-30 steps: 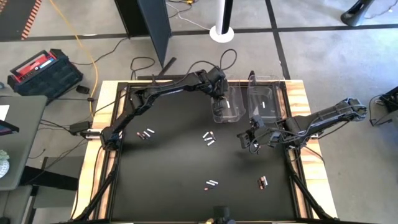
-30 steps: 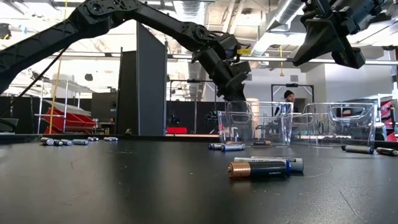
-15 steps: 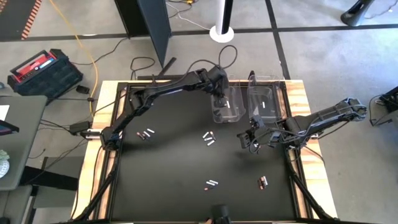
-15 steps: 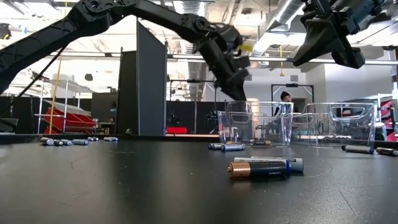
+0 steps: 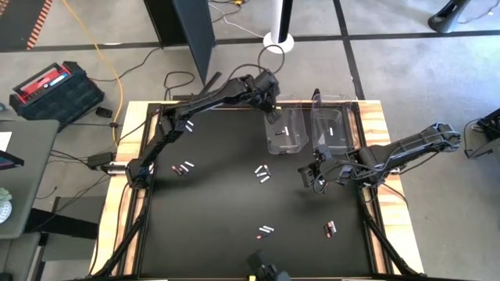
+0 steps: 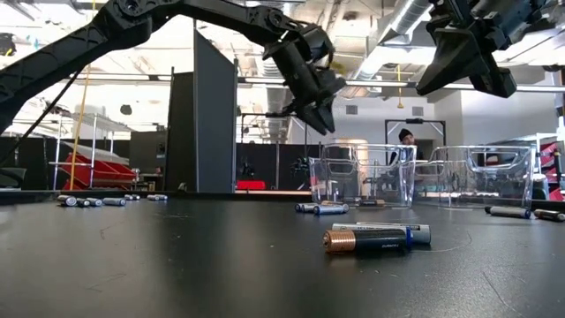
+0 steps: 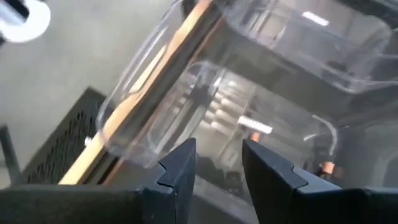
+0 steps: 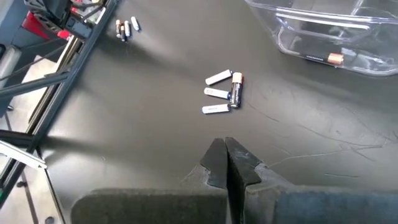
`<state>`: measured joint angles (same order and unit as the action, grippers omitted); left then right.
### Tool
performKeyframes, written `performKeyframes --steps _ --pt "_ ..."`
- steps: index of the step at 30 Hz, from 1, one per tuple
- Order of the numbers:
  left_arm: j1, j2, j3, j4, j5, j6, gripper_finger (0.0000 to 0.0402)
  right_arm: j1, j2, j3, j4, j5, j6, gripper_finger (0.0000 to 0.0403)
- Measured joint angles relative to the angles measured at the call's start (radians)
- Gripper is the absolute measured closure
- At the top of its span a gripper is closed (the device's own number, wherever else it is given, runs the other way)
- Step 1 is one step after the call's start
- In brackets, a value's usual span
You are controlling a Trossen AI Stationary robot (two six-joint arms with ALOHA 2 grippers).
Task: Sort batteries
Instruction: Move the transparent bins to the top center of the table
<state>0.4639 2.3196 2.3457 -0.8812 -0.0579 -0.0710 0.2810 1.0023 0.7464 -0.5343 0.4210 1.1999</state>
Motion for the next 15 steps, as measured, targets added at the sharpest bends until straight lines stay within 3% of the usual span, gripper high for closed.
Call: performKeyframes --steps 7,15 --pt "0.031 -0.017 -0.007 -0.018 -0.014 -0.047 0.0274 0.000 0.000 0.000 -0.011 0.000 0.003 0.0394" --pt "0.084 -0.094 -0.106 0.059 -0.045 -0.035 0.0274 -0.001 0.000 0.000 -0.015 0.000 0.003 0.0394"
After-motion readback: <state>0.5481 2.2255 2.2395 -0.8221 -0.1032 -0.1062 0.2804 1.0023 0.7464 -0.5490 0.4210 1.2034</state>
